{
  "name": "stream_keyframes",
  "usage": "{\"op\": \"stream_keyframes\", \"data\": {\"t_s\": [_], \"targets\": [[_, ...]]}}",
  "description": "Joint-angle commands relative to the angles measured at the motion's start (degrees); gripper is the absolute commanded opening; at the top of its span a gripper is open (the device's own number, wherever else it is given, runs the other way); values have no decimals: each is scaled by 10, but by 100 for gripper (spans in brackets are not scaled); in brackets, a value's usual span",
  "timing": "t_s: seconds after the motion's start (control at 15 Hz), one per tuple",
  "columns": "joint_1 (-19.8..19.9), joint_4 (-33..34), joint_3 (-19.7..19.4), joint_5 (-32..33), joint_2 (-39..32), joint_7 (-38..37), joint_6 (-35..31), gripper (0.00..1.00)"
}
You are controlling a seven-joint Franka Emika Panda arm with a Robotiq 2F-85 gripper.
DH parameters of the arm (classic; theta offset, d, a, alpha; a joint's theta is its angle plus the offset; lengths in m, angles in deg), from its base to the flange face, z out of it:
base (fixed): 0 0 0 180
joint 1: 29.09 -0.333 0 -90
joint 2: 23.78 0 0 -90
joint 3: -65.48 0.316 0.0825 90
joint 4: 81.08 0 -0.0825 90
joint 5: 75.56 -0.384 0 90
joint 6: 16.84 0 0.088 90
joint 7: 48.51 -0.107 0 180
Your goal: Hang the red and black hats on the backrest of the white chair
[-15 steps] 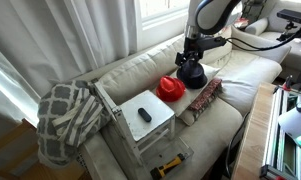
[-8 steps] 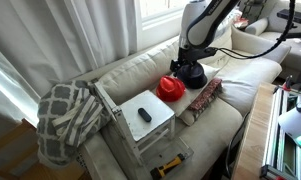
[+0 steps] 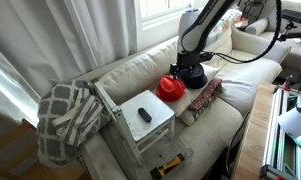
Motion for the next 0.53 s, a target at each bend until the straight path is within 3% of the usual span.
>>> {"op": "stream_keyframes", "data": {"t_s": [0.0, 0.47], "targets": [[-5, 74, -17, -18, -96, -4, -21, 100], [-2, 174, -25, -63, -224, -11, -92, 100]]}}
